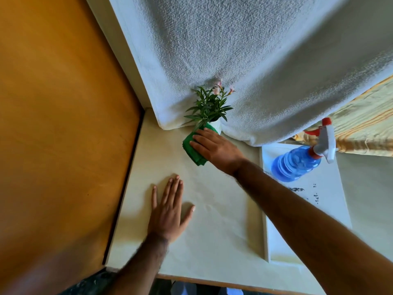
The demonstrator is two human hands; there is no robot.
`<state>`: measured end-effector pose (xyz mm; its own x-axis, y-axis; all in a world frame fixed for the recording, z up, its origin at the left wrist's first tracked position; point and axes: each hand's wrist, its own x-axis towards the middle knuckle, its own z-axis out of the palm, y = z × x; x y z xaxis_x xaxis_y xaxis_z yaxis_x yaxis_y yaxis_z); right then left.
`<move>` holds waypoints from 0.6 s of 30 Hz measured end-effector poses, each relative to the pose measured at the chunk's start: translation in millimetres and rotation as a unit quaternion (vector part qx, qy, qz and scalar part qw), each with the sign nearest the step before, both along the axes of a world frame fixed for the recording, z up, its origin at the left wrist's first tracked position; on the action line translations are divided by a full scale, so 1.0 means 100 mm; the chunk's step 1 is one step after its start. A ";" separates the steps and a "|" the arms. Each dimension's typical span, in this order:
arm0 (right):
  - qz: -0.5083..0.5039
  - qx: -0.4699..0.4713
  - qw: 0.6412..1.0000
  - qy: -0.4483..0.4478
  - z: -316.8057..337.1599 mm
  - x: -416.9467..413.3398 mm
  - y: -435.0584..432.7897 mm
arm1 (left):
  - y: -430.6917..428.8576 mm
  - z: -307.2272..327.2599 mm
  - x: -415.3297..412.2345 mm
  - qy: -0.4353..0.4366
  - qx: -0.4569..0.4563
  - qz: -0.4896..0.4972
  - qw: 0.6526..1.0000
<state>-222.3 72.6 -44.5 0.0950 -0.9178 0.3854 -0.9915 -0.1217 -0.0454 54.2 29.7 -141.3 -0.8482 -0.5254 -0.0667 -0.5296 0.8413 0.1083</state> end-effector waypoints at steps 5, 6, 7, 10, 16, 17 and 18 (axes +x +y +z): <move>0.002 0.029 0.998 -0.052 -0.18 -0.06 -0.01 | -0.02 -0.06 0.01 0.008 -0.005 -0.004 1.000; 0.001 0.036 0.997 -0.065 -0.21 -0.03 -0.01 | -0.02 -0.07 0.01 0.012 -0.006 -0.005 1.000; 0.003 0.043 0.996 -0.078 -0.24 -0.01 -0.01 | -0.03 -0.07 0.01 0.012 -0.008 -0.005 1.000; 0.010 0.077 0.990 -0.116 -0.31 0.04 0.01 | -0.02 -0.07 0.01 0.008 -0.007 -0.003 1.000; 0.014 0.056 0.992 -0.113 -0.19 0.03 0.03 | -0.01 -0.03 0.01 0.016 -0.009 -0.003 1.000; 0.011 0.032 0.994 -0.104 -0.18 -0.02 0.04 | -0.01 -0.03 0.01 0.019 -0.012 -0.004 1.000; 0.005 0.015 0.995 -0.098 -0.16 -0.08 0.03 | -0.01 -0.02 0.00 0.019 -0.014 -0.005 1.000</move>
<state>-230.2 75.9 -60.8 0.0301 -0.9284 0.3703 -0.9622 -0.1272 -0.2407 54.5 28.6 -143.6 -0.8553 -0.5177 -0.0192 -0.5167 0.8497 0.1049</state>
